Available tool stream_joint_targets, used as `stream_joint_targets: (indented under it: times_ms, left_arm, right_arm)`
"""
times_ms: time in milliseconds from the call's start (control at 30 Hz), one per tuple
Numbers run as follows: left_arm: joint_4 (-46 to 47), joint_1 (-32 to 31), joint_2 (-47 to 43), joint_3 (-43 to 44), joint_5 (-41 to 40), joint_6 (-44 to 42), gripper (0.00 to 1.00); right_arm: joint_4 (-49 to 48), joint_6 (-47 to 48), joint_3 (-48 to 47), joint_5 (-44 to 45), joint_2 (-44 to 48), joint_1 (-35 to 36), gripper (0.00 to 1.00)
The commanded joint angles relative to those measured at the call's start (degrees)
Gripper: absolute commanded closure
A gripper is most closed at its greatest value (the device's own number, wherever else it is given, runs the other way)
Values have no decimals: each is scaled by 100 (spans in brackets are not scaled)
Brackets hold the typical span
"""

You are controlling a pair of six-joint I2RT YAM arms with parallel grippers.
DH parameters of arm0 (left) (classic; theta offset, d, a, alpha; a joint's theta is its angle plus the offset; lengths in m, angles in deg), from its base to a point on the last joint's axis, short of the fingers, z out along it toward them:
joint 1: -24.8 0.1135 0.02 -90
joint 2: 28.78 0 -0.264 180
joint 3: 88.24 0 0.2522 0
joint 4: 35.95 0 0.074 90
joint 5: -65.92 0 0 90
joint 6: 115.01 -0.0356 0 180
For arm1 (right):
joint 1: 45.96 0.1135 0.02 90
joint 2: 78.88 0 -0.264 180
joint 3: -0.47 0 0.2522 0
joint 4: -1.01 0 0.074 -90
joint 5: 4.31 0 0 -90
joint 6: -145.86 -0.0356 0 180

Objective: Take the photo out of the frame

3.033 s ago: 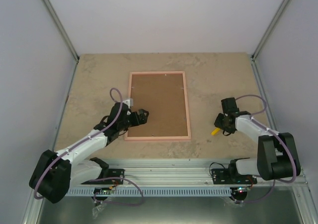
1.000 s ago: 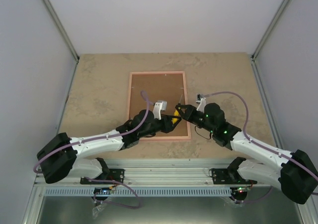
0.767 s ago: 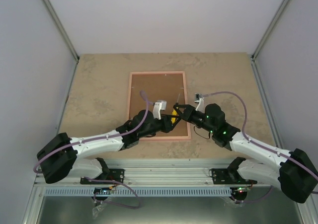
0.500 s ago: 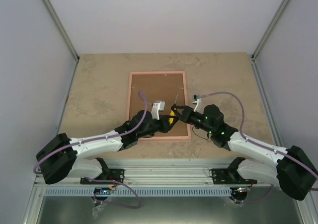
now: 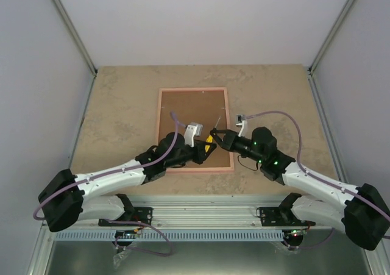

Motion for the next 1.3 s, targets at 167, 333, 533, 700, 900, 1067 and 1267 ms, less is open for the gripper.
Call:
stream_joint_targets:
  times_ms: [167, 333, 533, 700, 900, 1067, 1267]
  left_arm:
    - [-1918, 128, -327, 704, -1249, -1856, 100]
    - [-2245, 115, -202, 951, -1170, -2394, 100]
    - [-2437, 111, 245, 1230, -1349, -2544, 100]
    - [-2353, 110, 530, 1221, -1277, -2780, 100]
    - [-1905, 85, 422, 932, -636, -3055, 100]
    - [-1859, 80, 413, 1020, -153, -3267, 100]
    - [-1879, 76, 441, 1027, -320, -3291, 100]
  right_arm:
    - [1568, 1131, -582, -1086, 210, -1059, 58]
    - [1454, 1200, -661, -1772, 7, -1348, 49]
    - [1029, 1282, -766, -2161, -287, -1395, 45]
    - [614, 1169, -733, -2320, -581, -1411, 45]
    - [402, 1092, -763, -2428, -1048, -1464, 47]
    - [102, 865, -733, -2425, -1138, -1472, 51]
    - [-104, 516, -641, -2641, -1183, -1468, 63]
